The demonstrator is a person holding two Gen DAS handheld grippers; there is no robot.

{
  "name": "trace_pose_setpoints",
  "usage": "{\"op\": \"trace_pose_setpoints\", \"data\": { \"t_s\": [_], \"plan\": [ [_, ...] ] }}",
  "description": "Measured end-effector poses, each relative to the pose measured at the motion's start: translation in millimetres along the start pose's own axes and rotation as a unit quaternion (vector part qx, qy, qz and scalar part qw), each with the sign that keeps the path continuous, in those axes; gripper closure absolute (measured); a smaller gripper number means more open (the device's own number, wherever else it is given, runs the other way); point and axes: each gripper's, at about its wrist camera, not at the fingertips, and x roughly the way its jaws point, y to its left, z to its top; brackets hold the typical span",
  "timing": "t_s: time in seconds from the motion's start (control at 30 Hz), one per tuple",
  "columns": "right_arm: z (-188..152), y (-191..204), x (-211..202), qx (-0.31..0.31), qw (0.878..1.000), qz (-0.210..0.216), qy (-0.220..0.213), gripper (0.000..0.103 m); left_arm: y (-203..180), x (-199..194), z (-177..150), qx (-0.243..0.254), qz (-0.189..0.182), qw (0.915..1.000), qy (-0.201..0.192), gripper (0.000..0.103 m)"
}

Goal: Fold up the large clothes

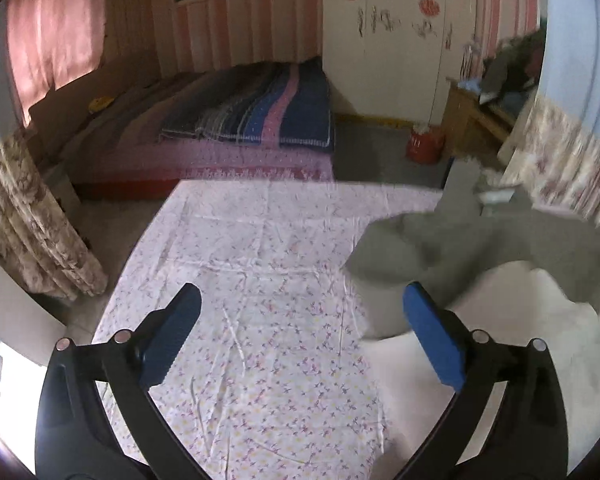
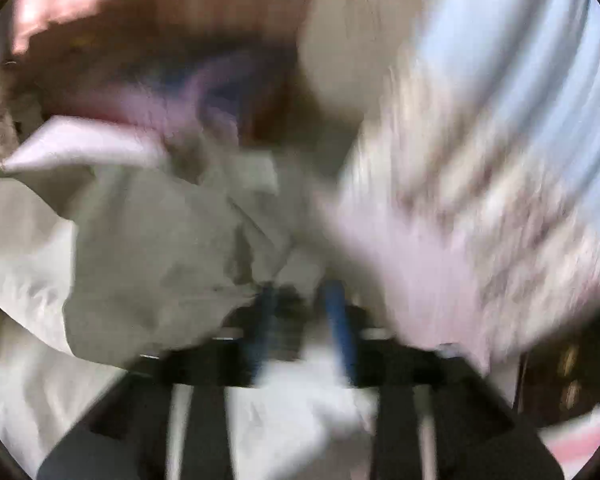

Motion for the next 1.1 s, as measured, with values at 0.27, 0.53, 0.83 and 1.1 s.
{"op": "trace_pose_setpoints", "data": {
  "t_s": [0.27,0.53,0.83,1.1],
  "plan": [
    [-18.7,-52.6,-21.9,0.096,0.993,0.055,-0.047,0.027,-33.9,61.3,-11.6,0.028,-0.001,0.9963,0.082,0.003],
    [10.7,22.5,87.9,0.081,0.98,0.175,0.055,0.083,-8.6,43.9,-3.5,-0.004,-0.011,0.9972,0.074,0.003],
    [35.8,-17.7,-49.8,0.048,0.984,-0.071,-0.158,0.093,11.7,29.4,1.1,-0.026,-0.021,0.9976,0.061,0.003],
    [4.5,-46.3,-43.5,0.069,0.985,-0.104,-0.123,0.093,-78.1,85.3,3.2,0.04,-0.089,0.9867,0.13,0.003]
  ]
}}
